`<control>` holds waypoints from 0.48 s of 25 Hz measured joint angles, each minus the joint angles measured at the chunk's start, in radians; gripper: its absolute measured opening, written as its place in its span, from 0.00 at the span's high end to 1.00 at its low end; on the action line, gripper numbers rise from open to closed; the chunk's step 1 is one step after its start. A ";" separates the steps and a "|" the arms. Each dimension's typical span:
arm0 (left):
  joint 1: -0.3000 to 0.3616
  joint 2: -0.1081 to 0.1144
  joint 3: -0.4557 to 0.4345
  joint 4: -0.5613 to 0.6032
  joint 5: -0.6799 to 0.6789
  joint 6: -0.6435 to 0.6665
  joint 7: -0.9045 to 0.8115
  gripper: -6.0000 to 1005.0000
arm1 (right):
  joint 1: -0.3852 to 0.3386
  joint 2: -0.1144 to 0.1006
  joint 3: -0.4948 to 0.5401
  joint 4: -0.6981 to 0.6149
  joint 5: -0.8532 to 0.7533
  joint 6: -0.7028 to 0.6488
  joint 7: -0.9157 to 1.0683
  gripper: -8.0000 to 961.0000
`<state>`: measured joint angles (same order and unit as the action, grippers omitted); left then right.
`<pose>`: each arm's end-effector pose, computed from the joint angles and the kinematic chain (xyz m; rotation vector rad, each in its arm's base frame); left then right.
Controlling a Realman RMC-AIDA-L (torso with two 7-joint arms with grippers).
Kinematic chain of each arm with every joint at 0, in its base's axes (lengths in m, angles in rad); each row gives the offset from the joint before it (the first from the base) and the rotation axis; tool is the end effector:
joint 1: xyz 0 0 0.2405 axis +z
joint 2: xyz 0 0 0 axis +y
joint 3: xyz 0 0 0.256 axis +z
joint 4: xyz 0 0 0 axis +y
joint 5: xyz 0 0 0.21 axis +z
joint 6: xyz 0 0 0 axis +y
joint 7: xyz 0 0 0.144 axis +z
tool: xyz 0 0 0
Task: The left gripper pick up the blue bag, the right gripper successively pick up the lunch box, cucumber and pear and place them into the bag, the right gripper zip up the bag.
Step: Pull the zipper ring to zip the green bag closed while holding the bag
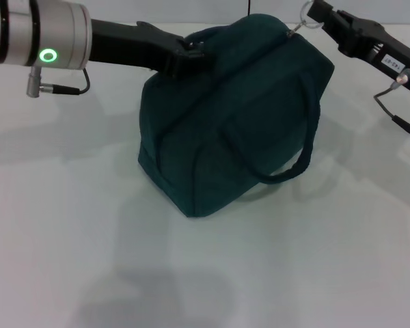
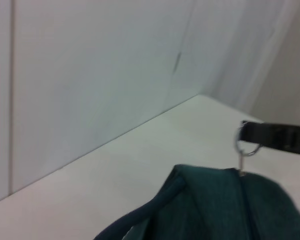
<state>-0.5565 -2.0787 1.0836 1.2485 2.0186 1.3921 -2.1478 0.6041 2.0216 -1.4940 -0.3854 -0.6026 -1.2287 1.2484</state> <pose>-0.1545 0.3789 0.0362 -2.6703 -0.7475 -0.4518 0.1969 0.3861 -0.0122 -2.2034 0.8227 1.3684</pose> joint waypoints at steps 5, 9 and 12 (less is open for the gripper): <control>0.021 0.004 -0.010 0.003 -0.065 0.030 0.038 0.83 | -0.015 -0.001 0.011 0.015 0.015 -0.002 0.040 0.87; 0.034 0.003 -0.010 0.019 -0.076 0.054 0.066 0.88 | -0.016 -0.001 0.013 0.039 0.030 -0.011 0.053 0.87; 0.039 -0.001 -0.010 0.035 -0.078 0.081 0.083 0.91 | -0.016 -0.001 0.012 0.051 0.044 -0.017 0.056 0.87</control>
<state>-0.5171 -2.0801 1.0733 1.2837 1.9404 1.4728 -2.0651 0.5878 2.0208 -1.4815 -0.3340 -0.5586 -1.2461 1.3041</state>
